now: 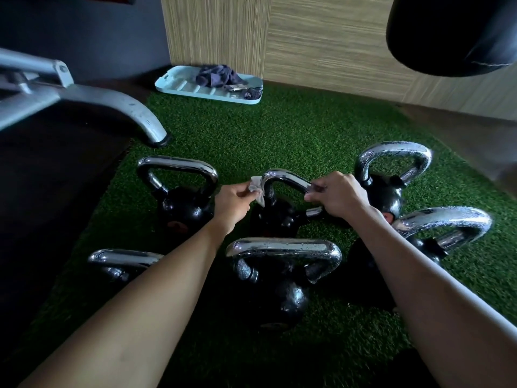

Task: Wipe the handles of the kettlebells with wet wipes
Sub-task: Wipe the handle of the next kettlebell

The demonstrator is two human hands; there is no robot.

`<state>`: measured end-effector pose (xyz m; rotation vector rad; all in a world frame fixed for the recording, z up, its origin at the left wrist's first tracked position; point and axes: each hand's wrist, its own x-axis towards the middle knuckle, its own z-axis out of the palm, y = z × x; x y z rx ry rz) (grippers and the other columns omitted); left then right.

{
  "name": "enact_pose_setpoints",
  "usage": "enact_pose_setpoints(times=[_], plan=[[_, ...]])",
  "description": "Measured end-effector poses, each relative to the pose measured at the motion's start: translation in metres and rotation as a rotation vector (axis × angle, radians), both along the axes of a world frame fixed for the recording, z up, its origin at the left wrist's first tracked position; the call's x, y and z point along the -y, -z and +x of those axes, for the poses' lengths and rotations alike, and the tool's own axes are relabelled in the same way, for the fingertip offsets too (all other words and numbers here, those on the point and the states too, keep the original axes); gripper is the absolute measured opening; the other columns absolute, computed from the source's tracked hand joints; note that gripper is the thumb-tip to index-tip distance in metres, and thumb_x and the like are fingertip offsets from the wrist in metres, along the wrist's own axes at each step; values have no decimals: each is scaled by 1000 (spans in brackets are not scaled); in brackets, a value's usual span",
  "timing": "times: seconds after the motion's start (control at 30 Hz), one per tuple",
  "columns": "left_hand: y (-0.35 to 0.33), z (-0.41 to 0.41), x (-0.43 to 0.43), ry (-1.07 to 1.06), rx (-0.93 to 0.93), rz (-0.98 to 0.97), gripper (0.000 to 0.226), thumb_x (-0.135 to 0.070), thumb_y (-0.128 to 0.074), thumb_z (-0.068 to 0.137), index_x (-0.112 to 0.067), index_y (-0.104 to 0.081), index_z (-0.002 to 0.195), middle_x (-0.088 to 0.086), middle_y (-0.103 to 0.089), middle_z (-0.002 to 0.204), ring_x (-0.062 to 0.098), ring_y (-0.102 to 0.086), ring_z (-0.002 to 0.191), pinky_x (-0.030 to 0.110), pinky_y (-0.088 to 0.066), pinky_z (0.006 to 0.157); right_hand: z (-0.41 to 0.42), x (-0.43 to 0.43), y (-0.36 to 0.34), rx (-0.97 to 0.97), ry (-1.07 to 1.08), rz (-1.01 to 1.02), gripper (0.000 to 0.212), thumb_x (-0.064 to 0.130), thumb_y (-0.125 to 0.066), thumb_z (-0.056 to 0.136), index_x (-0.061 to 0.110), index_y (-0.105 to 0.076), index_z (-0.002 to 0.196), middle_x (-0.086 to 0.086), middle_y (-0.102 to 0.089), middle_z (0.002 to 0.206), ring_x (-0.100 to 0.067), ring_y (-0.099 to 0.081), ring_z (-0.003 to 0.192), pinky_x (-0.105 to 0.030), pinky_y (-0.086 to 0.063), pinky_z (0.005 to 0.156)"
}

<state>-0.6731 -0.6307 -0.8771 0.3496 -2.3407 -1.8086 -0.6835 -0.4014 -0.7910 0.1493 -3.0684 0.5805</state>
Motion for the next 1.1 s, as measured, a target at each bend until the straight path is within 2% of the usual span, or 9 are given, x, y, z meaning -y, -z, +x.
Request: enact_pose_setpoints(times=[0.17,0.4,0.57,0.67,0.73,0.83,0.93,1.03,1.1], plan=[[-11,-6,-2,-110,9,-140,34,-27,-83,85,-19,-76,118,4,-79,101,17,-73,82,26,-58,84,-1,15,-1,28,77,40,31,52,-77,82,22,-76,81,1,-70,79,-16,-63,68,-23,-40,57],[-21,-19,-20,-16,39,-1,15,-29,-72,95,-17,-80,96,4,-70,68,9,-61,58,26,-52,73,1,39,-8,25,174,54,36,48,-79,82,12,-75,84,-1,-65,72,-15,-58,61,-23,-37,53],[-14,-22,-10,-29,7,-58,14,-28,-77,91,-17,-80,98,7,-76,72,6,-62,53,23,-53,67,-3,41,-6,13,160,50,36,48,-80,82,13,-75,85,-3,-68,74,-17,-62,63,-23,-41,54],[-11,-29,-10,-86,37,-69,22,-21,-78,91,-9,-78,109,10,-76,79,5,-62,54,13,-47,52,-4,40,-6,21,133,31,34,49,-77,84,17,-71,79,-3,-68,75,-17,-60,61,-23,-41,53],[-16,-31,-15,-119,20,-60,17,-19,-77,91,-7,-78,104,7,-73,71,2,-60,48,9,-42,44,-9,35,-11,100,75,39,35,51,-71,89,20,-65,73,-6,-70,80,-18,-59,65,-24,-40,56],[-19,-32,-22,-185,25,-102,8,-14,-74,91,-8,-78,91,4,-71,66,4,-59,48,8,-41,39,-17,25,-20,279,-29,-86,31,36,-54,102,11,-72,97,-21,-71,110,-20,-56,74,-28,-41,62],[-17,-36,-19,-243,148,-141,10,-3,-65,95,-2,-74,96,14,-75,89,11,-60,55,12,-43,36,-18,18,-19,276,-84,-135,34,26,-49,106,3,-68,122,-25,-67,122,-6,-48,59,-19,-40,55],[-16,-37,-17,-253,182,-104,22,-1,-72,90,-4,-74,112,18,-75,107,21,-73,84,20,-59,63,-16,15,-16,272,-106,-165,33,32,-49,106,20,-64,134,-23,-66,126,-5,-55,45,-27,-50,57],[-27,-35,-18,-234,148,-97,21,0,-74,88,-3,-73,109,18,-75,98,25,-75,84,34,-63,73,-16,13,-16,295,-104,-201,33,36,-53,104,24,-64,133,-21,-66,129,-23,-69,65,-39,-59,76]])
